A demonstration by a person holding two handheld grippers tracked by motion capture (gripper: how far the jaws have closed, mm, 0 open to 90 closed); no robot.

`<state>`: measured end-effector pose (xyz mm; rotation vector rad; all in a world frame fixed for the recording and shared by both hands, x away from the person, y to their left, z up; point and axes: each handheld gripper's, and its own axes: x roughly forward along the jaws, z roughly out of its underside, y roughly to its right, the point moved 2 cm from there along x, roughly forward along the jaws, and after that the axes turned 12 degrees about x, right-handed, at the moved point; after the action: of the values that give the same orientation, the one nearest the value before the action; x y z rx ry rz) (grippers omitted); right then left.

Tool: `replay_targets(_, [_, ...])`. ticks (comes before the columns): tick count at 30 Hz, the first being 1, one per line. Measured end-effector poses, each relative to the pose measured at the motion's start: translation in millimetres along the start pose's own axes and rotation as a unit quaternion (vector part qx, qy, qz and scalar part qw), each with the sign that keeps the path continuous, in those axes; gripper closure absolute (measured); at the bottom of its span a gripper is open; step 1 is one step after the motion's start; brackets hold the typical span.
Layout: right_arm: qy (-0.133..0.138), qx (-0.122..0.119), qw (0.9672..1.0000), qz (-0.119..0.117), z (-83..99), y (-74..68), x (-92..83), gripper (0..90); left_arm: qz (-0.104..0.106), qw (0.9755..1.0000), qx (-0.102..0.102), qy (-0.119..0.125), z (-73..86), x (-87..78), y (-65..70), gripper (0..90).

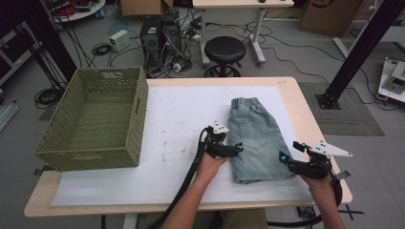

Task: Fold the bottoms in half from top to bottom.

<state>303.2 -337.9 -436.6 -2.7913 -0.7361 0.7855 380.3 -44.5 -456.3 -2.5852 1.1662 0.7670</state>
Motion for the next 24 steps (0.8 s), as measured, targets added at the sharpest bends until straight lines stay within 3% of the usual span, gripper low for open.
replay_targets(5, [-0.005, -0.001, 1.0, -0.002, 0.7, -0.4, 1.1, 25.6, -0.005, 0.9992, -0.002, -0.039, 2.7, 9.1, 2.8, 24.1])
replay_targets(9, [-0.006, -0.001, 1.0, -0.003, 0.9, -0.8, 1.9, 25.5, 0.0, 0.999, 0.002, -0.044, 2.1, 10.9, 5.9, 33.4])
replay_targets(15, [-0.009, -0.003, 1.0, -0.003, 1.6, -0.6, 2.4, 25.6, 0.003, 0.999, -0.007, -0.043, 2.4, 10.8, 8.9, 49.2])
replay_targets(20, [-0.014, -0.002, 0.9999, 0.003, 2.2, -0.1, 3.5, 26.1, 0.008, 0.9989, -0.029, -0.035, 3.2, 10.4, 13.9, 70.5])
replay_targets(24, [-0.026, 0.0, 0.9996, 0.013, 4.0, 1.6, 5.0, 33.6, 0.003, 0.9991, -0.036, -0.023, 3.6, 8.2, 14.9, 81.0])
